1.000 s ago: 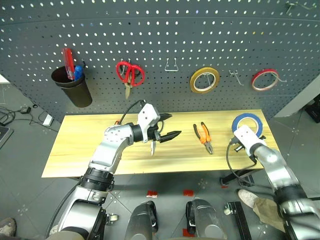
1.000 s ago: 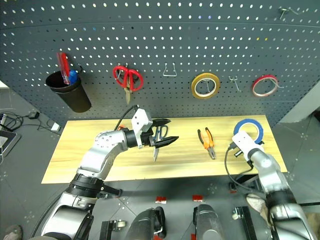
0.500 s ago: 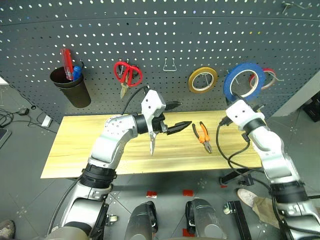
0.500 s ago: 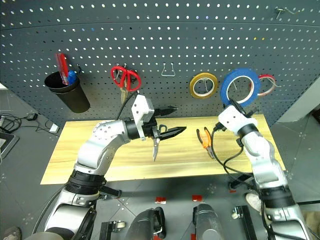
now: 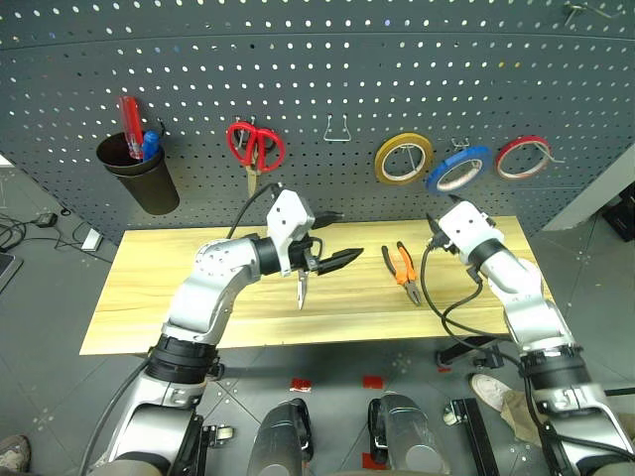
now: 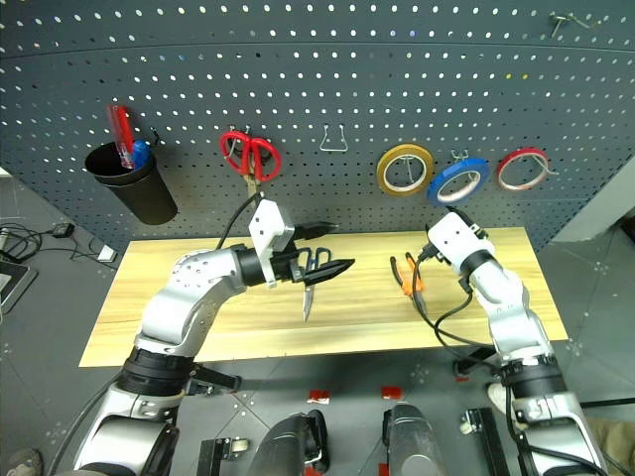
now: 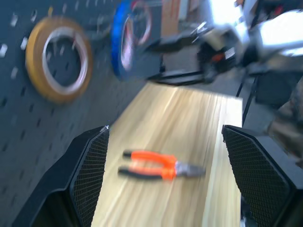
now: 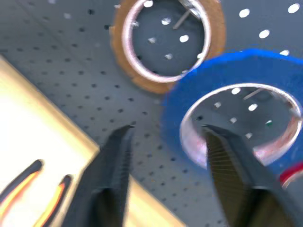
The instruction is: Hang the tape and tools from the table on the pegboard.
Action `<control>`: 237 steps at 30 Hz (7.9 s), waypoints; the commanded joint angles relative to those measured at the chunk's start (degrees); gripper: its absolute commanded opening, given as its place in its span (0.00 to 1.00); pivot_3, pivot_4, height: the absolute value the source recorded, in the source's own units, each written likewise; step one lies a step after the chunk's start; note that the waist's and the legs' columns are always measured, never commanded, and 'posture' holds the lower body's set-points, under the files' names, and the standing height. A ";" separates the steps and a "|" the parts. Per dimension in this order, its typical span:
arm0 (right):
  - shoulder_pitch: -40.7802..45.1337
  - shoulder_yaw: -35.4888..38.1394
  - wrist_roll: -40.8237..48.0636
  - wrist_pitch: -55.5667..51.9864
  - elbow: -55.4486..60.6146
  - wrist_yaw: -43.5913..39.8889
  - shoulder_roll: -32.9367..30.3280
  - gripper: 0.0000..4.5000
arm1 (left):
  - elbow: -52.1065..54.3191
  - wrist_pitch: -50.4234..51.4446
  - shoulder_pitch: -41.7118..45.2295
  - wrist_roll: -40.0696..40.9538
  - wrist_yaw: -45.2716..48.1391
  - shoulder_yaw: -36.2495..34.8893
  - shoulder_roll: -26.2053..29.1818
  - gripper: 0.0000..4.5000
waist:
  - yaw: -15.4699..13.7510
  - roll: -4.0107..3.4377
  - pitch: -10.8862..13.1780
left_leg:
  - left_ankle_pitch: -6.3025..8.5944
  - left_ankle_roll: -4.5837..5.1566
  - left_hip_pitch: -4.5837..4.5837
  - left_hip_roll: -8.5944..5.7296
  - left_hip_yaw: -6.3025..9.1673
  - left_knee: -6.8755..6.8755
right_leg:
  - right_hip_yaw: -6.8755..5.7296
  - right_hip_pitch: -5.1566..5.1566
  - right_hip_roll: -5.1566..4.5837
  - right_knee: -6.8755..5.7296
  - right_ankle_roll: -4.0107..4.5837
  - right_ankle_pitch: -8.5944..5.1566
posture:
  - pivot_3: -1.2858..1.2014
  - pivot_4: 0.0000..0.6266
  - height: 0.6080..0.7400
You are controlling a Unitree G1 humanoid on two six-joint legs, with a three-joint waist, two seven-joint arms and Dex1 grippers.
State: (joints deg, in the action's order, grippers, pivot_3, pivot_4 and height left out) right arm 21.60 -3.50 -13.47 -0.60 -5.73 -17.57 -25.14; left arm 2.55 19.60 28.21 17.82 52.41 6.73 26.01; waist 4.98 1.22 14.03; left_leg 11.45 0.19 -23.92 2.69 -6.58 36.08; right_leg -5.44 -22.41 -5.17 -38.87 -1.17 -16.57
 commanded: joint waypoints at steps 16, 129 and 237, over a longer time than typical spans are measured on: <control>6.32 2.33 6.01 -52.72 2.74 4.60 20.07 0.99 | -0.81 -5.82 -12.23 -0.37 13.10 -4.60 17.72 0.89 | -0.49 0.14 0.17 | 0.03 0.04 -0.41 0.02 0.11 0.00 | -0.15 -0.41 -0.09 -0.06 0.15 0.05 | 0.46 0.44 1.00; 48.95 -2.89 -2.52 27.67 -41.98 27.84 25.52 0.59 | 9.19 12.38 -3.33 4.70 -15.35 -11.40 7.81 0.89 | -1.52 0.47 3.80 | -0.04 -0.06 -1.02 0.07 -0.10 0.01 | 0.02 -1.20 -0.03 -0.15 0.10 0.03 | 0.48 0.49 1.00; -1.77 -7.47 20.98 -9.79 37.01 -11.39 6.74 1.00 | 34.55 -6.42 -30.89 -21.67 -40.84 -8.69 -7.62 0.12 | -1.66 0.72 3.77 | 0.14 0.21 -0.88 0.06 0.13 0.00 | -0.19 -0.88 -0.09 0.00 0.11 0.04 | 0.45 0.48 1.00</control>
State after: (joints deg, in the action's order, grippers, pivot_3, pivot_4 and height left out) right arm 18.84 -12.09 7.75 -12.67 30.73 -29.59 -19.02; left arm 32.31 14.76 -2.80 -3.44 12.60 -0.52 18.71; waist 3.31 1.94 17.80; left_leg 11.60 0.41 -24.80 2.76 -6.44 36.07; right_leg -5.64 -23.29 -5.25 -38.88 -1.05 -16.53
